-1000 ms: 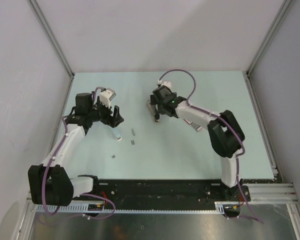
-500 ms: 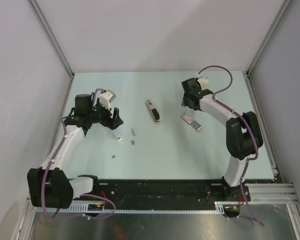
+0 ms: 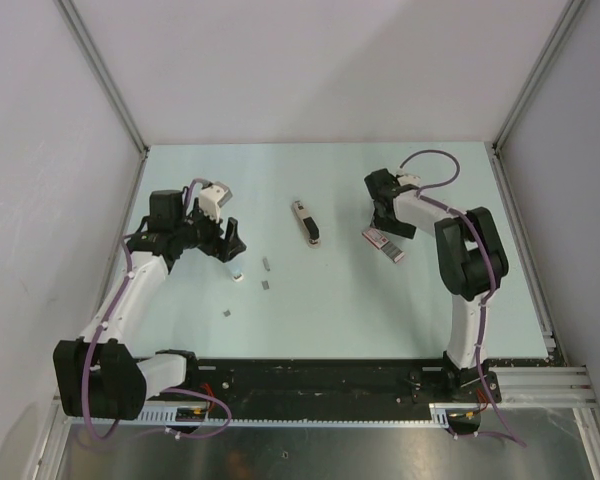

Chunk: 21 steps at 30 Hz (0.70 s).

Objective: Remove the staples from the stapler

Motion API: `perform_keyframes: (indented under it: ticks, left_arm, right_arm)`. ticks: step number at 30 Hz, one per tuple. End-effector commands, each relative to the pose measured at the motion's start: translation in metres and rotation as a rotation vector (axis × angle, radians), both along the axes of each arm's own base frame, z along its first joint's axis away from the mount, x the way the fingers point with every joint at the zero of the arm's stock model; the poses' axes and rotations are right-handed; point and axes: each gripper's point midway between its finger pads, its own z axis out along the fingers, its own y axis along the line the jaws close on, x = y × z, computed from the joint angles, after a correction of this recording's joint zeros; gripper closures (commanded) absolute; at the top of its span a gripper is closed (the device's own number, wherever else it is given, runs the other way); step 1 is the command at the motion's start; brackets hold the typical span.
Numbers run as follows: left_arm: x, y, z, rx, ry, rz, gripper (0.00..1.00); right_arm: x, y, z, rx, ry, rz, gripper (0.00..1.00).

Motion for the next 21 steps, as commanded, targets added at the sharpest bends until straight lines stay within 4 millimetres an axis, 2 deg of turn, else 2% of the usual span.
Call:
perform_keyframes:
  ticks: [1,9,21]
  left_arm:
    - [0.004,0.001,0.025,0.001,-0.075,-0.019,0.17]
    - [0.002,0.002,0.024,0.009,-0.077,-0.023,0.17]
    - [0.000,0.003,0.026,0.015,-0.082,-0.019,0.17]
  right_arm:
    - [-0.004,-0.004,-0.007,0.000,0.007,-0.051,0.26]
    - [-0.028,-0.005,-0.017,0.054,0.029,-0.069,0.26]
    - [-0.064,-0.019,-0.026,0.124,0.042,-0.102,0.22]
